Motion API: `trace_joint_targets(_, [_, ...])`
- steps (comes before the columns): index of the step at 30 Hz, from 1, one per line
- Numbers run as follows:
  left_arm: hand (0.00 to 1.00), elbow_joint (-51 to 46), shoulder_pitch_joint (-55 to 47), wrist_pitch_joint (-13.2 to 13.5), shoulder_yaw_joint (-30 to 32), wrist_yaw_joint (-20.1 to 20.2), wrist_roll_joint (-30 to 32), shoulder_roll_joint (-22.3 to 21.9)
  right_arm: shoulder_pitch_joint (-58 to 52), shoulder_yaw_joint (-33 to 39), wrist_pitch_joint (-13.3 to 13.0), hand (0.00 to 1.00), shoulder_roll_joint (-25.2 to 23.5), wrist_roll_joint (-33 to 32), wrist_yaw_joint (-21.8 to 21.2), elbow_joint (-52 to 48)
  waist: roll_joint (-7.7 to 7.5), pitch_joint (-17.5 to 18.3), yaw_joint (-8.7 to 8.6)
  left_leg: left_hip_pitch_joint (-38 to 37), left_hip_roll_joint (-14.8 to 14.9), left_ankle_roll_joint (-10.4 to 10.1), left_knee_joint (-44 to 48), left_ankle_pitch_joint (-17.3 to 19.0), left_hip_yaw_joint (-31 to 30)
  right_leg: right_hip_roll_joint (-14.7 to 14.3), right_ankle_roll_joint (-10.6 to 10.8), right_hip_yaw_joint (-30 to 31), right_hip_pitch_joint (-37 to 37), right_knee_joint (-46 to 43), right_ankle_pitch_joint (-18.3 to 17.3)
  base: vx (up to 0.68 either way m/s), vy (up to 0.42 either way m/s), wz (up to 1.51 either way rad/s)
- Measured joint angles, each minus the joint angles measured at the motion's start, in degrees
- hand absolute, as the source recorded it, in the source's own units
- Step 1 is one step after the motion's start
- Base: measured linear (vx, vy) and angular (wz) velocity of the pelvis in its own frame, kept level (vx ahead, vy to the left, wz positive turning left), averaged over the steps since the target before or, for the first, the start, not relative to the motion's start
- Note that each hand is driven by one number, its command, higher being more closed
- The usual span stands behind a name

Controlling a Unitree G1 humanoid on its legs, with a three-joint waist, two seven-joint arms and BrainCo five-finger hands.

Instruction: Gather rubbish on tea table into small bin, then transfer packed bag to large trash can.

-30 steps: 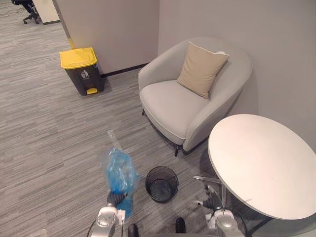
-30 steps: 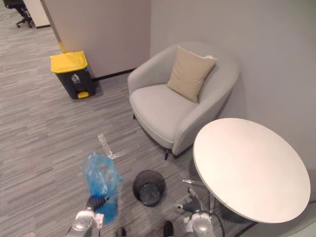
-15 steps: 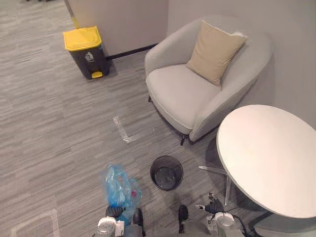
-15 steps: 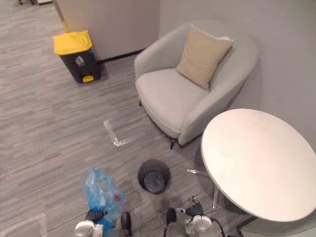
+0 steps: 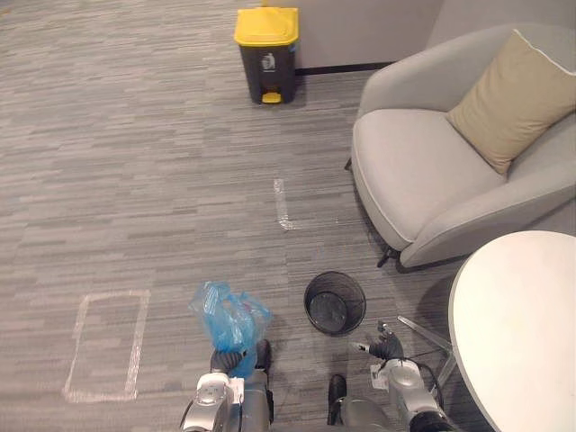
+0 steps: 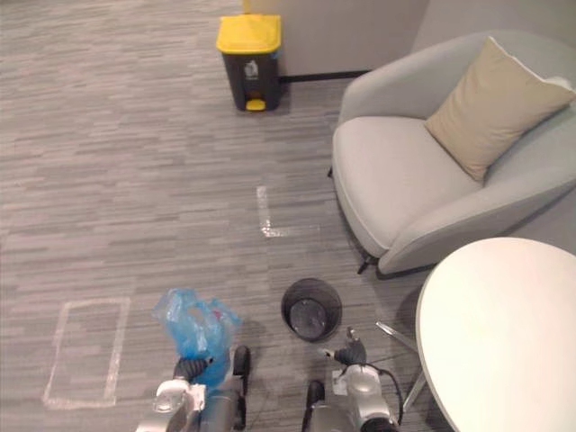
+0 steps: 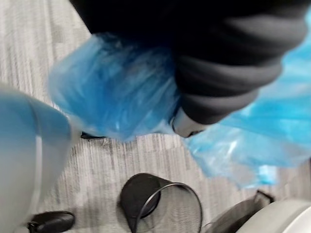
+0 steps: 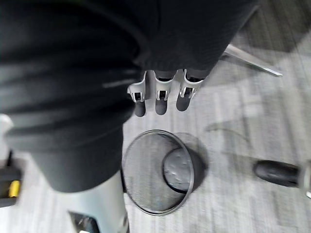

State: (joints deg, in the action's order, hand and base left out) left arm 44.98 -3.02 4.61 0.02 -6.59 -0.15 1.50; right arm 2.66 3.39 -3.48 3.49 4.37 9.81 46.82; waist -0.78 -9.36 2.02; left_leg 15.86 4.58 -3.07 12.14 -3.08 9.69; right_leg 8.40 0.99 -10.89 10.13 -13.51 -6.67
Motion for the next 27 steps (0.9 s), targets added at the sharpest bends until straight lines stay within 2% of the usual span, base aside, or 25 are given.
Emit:
trace_joint_targets(1, [1.00,-0.02,0.00,0.03,-0.09,0.01,-0.01,-0.15,-0.45,0.04,-0.04,0.00,0.09,0.00,0.08,-0.81,-0.28,0.01,-0.33,-0.26,0.22,0.16,3.94,2.69,1.37,1.08,0.31,-1.00,-0.24,0.15,0.19,-0.16,0.057,0.80])
trace_joint_targets(2, [1.00,-0.06,0.26,0.07,-0.82,0.00,-0.01,-0.15,-1.19,0.51,-0.08,0.00,0.35,0.03,0.16,-0.68,-0.21,0.30,-0.85,-1.50,1.69,-0.02,8.06,6.30,3.70,2.34,1.29,-2.68,-0.32,0.86,0.94,-0.18,0.138,0.88])
trace_joint_targets(3, [1.00,-0.13,0.29,0.06,-1.24,0.01,-0.01,-0.20,-1.70,0.70,0.03,0.00,0.73,0.06,0.20,-0.23,0.59,0.51,-1.35,-3.52,3.58,-0.27,8.52,8.99,5.73,2.59,2.26,-3.93,-0.22,1.59,1.70,-0.13,0.169,0.73])
trace_joint_targets(4, [1.00,-0.07,0.28,0.06,-1.23,0.01,-0.02,-0.20,-1.77,0.81,0.04,0.00,0.81,0.06,0.17,0.05,1.37,0.74,-1.46,-4.49,4.08,-0.73,7.46,9.75,6.22,2.44,2.63,-4.34,-0.29,2.04,1.91,-0.10,0.218,0.50])
trace_joint_targets(5, [1.00,0.27,0.33,0.05,-1.20,-0.05,-0.01,0.07,-1.46,0.97,0.06,0.00,1.26,0.03,0.16,1.29,2.35,0.68,-1.47,-6.74,3.84,-1.96,1.63,11.56,7.09,1.67,3.78,-4.38,-0.28,3.28,2.81,-0.08,0.219,0.33])
trace_joint_targets(6, [1.00,0.94,0.79,-0.13,-1.32,-0.07,0.02,0.98,-1.23,0.96,0.32,0.00,0.11,0.01,-0.04,2.61,1.05,0.63,-1.37,-7.20,2.23,-1.64,-1.10,10.19,6.90,2.33,4.32,-4.42,-1.29,5.61,4.41,-0.07,0.208,0.33])
trace_joint_targets(8, [1.00,1.37,0.04,-0.21,-1.94,-0.11,0.02,2.87,-1.66,1.02,0.33,0.00,-1.25,0.02,-0.16,3.80,-0.32,1.03,-1.57,-8.61,-0.52,-0.41,-4.00,8.43,5.78,3.48,5.47,-4.29,-3.76,9.70,6.35,-0.02,0.178,0.41])
trace_joint_targets(10, [1.00,1.42,0.20,-0.22,-2.49,-0.48,0.03,3.79,-1.58,1.02,0.41,0.00,-1.16,0.04,-0.17,4.19,-0.42,1.10,-1.65,-8.60,-2.33,0.20,-4.03,8.27,4.49,4.72,6.17,-4.37,-5.33,10.87,7.07,-0.01,0.180,0.46])
trace_joint_targets(14, [1.00,1.88,-0.12,-0.24,-2.04,-0.88,0.08,5.39,-0.33,1.05,0.59,0.00,-1.20,0.18,-0.23,4.77,-0.51,1.15,-1.41,-7.99,-3.29,0.92,-3.81,8.45,3.98,5.13,6.15,-4.34,-5.37,11.37,7.10,-0.01,0.066,0.14])
trace_joint_targets(17, [1.00,2.92,-0.79,-0.28,-1.51,-0.90,0.08,5.48,0.76,2.09,0.82,0.00,-1.21,0.26,-0.28,6.68,-0.63,1.07,-1.12,-7.81,-3.20,1.31,-1.11,11.06,3.84,5.15,6.72,-4.42,-6.13,10.63,5.93,0.04,0.005,-0.02])
trace_joint_targets(18, [1.00,3.03,-1.84,-0.32,-1.44,-0.87,0.09,5.37,0.57,2.25,0.86,0.00,-1.10,0.26,-0.28,6.94,-0.66,1.04,-1.23,-7.42,-2.99,1.44,1.74,13.62,3.55,5.75,7.26,-4.31,-5.72,7.27,3.35,0.06,0.017,-0.03])
trace_joint_targets(19, [1.00,3.00,-2.14,-0.31,-1.42,-0.87,0.08,5.38,0.41,2.37,0.86,0.00,-1.08,0.27,-0.28,6.94,-0.68,1.08,-1.34,-6.88,-3.00,1.59,2.93,14.51,3.36,6.10,7.53,-4.30,-5.33,5.61,2.27,0.07,0.043,0.10])
trace_joint_targets(21, [1.00,2.97,-2.16,-0.32,-1.15,-0.86,0.08,5.64,-0.47,3.31,0.97,0.00,-1.04,0.32,-0.28,6.93,-1.26,1.31,-1.75,-5.71,-3.88,1.95,7.02,17.66,1.55,8.12,8.18,-4.33,-3.18,-1.90,-2.17,0.18,0.063,0.37])
trace_joint_targets(22, [1.00,2.98,-1.97,-0.36,-1.14,-0.92,0.06,5.68,-0.62,3.31,1.34,0.00,-0.72,0.38,-0.31,7.01,-1.40,1.03,-1.88,-6.01,-4.32,2.81,7.35,18.81,0.35,9.57,7.59,-3.29,-0.04,-10.43,-2.11,0.32,0.100,0.48])
trace_joint_targets(23, [1.00,2.90,-1.38,-0.36,-1.02,-0.88,0.03,5.75,-0.65,3.29,1.44,0.00,-0.66,0.45,-0.31,7.10,-0.79,0.57,-2.08,-7.40,-4.24,2.81,6.94,18.92,-0.90,9.71,4.03,-0.68,4.75,-20.12,-1.45,0.25,0.077,0.39])
trace_joint_targets(24, [1.00,2.92,-1.39,-0.37,-0.98,-0.91,0.03,5.82,-0.69,3.25,1.44,0.00,-0.67,0.52,-0.31,7.25,-0.56,0.40,-2.14,-8.11,-3.63,2.84,6.85,18.97,-1.31,9.12,3.52,0.27,5.90,-22.54,-2.57,0.21,0.035,0.31])
trace_joint_targets(25, [1.00,2.93,-1.38,-0.37,-1.00,-0.92,0.01,6.07,-0.60,2.92,1.41,0.00,-0.92,0.63,-0.46,7.94,-0.16,0.10,-2.59,-9.34,-2.79,3.02,6.40,19.41,-1.71,7.22,3.58,0.84,7.08,-23.69,-5.03,0.24,-0.050,0.28])
trace_joint_targets(26, [1.00,2.96,-1.12,-0.37,-0.74,-0.96,0.00,6.59,-0.48,2.20,1.42,0.00,-1.07,0.63,-0.63,8.36,-0.47,0.03,-2.57,-11.82,-2.08,2.84,4.73,19.80,-2.25,3.89,3.01,0.15,8.56,-22.58,-6.66,0.39,-0.095,0.32])
trace_joint_targets(27, [1.00,3.00,-0.87,-0.37,-0.06,-0.94,0.01,6.70,-0.41,2.05,1.42,0.00,-0.98,0.65,-0.70,8.37,-0.62,-0.12,-2.67,-14.93,-1.72,2.71,2.31,19.77,-2.46,1.07,2.37,-1.40,9.80,-19.75,-6.43,0.36,-0.099,0.25])
